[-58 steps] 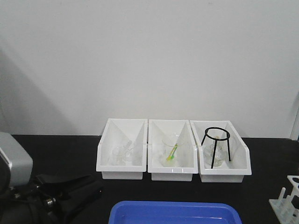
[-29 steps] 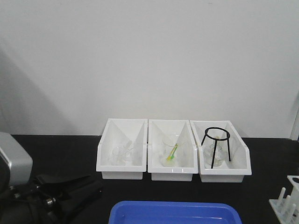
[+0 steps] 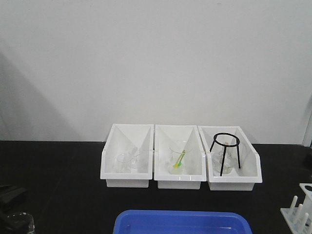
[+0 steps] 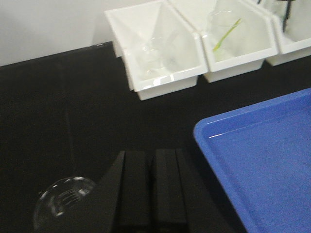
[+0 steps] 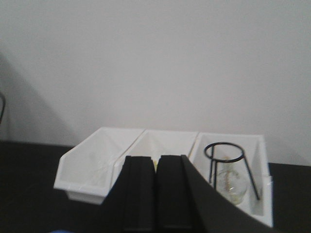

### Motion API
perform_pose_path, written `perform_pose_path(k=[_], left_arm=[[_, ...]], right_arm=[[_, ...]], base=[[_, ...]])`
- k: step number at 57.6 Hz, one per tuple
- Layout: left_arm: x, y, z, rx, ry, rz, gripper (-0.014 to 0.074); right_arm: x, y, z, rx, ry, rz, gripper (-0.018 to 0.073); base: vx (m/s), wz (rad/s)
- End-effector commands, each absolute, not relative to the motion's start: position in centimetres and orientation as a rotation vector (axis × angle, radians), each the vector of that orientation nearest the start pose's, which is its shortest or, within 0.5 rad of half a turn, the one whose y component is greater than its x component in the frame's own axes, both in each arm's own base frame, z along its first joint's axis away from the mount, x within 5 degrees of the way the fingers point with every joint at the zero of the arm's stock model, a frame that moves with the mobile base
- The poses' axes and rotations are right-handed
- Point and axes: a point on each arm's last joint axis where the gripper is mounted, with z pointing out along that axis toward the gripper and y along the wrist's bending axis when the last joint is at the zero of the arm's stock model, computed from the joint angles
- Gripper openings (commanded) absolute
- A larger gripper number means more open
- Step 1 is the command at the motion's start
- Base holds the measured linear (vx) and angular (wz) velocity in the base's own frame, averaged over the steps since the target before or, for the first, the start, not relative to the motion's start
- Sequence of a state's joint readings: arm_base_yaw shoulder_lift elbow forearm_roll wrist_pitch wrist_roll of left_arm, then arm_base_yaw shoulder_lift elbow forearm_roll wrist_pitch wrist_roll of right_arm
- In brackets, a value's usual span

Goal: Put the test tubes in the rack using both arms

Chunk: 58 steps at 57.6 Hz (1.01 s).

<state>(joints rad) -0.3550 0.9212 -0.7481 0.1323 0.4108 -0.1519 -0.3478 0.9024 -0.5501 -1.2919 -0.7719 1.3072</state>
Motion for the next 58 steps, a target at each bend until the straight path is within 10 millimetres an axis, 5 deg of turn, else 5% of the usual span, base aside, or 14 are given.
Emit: perform_pose_path(k=[1, 11, 30, 58], left_arm=[[17.2, -5.2, 35.5, 0.255, 1.913, -0.18, -0.0015], [13.9, -3.8, 36.6, 0.219, 1.852, -0.171, -0.0015], [7.6, -2.0, 33.2, 0.19, 1.657, -0.219, -0.0015], [6.0, -1.3, 31.8, 0.179, 1.745, -0.201, -0.0015]], right_arm=[[17.4, 1.7, 33.5, -0.314, 1.541, 0.447, -0.0008], [16.2, 4.5, 33.9, -0.412, 1.537, 0.468, -0.0008], [15.4, 7.2, 33.6, -0.455, 1.579, 0.491, -0.0007], [15.2, 7.5, 33.6, -0.479, 1.568, 0.52, -0.0007]], base=[[0.0, 0.0], [0.0, 0.0], [0.0, 0.0], [0.0, 0.0]])
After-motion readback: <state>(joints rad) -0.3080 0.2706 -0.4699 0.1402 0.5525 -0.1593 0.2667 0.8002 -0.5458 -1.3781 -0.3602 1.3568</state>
